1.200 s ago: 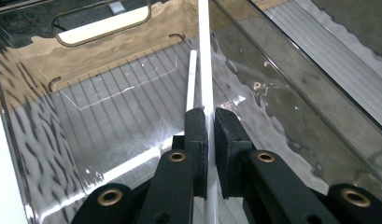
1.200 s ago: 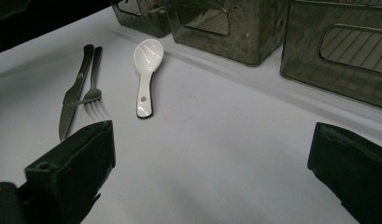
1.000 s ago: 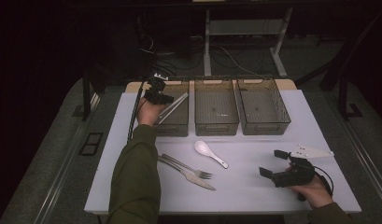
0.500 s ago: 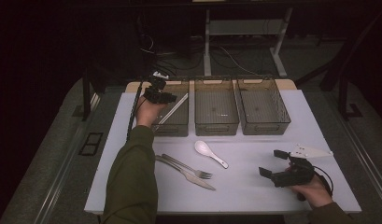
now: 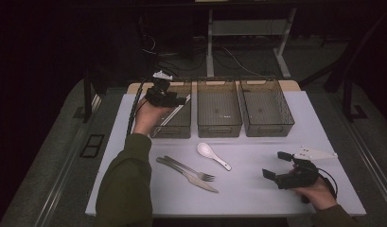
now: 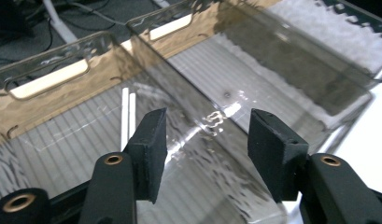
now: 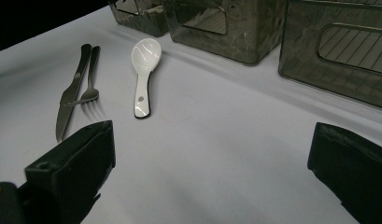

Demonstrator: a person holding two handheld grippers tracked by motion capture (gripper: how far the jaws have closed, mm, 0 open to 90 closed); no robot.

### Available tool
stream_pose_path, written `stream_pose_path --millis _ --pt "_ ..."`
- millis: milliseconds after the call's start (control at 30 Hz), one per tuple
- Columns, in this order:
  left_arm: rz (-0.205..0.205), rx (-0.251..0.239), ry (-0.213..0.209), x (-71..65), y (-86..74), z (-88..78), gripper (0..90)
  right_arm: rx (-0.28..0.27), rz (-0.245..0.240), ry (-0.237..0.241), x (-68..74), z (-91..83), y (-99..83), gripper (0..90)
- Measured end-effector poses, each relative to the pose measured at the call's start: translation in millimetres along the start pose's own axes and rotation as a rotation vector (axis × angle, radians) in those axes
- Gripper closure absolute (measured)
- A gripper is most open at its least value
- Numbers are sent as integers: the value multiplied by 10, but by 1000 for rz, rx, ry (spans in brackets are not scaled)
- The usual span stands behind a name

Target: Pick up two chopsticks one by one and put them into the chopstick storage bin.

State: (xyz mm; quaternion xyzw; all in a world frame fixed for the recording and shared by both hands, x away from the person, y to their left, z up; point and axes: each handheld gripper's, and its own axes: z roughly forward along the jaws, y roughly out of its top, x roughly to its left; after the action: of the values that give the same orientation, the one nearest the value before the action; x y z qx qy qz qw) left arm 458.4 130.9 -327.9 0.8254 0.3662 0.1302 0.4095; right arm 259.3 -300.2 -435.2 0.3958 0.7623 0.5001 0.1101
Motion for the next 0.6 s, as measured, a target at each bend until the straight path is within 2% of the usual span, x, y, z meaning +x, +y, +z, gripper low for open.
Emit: stream_pose_path --millis 167,300,433,500,600 --pt "17 -8 -27 -128 -23 -66 391 -3 6 1 -6 4 4 9" --pt "34 -34 -43 -237 -84 -111 358 -4 9 2 -10 -1 4 9" --pt "52 -53 -63 -361 -199 -167 338 -6 12 3 -18 -3 3 9" --pt "68 -45 -64 -403 -257 -197 324 -7 18 4 -14 -6 3 9" --pt "57 -76 -77 -473 -377 -254 318 -8 16 7 -13 -11 0 9"
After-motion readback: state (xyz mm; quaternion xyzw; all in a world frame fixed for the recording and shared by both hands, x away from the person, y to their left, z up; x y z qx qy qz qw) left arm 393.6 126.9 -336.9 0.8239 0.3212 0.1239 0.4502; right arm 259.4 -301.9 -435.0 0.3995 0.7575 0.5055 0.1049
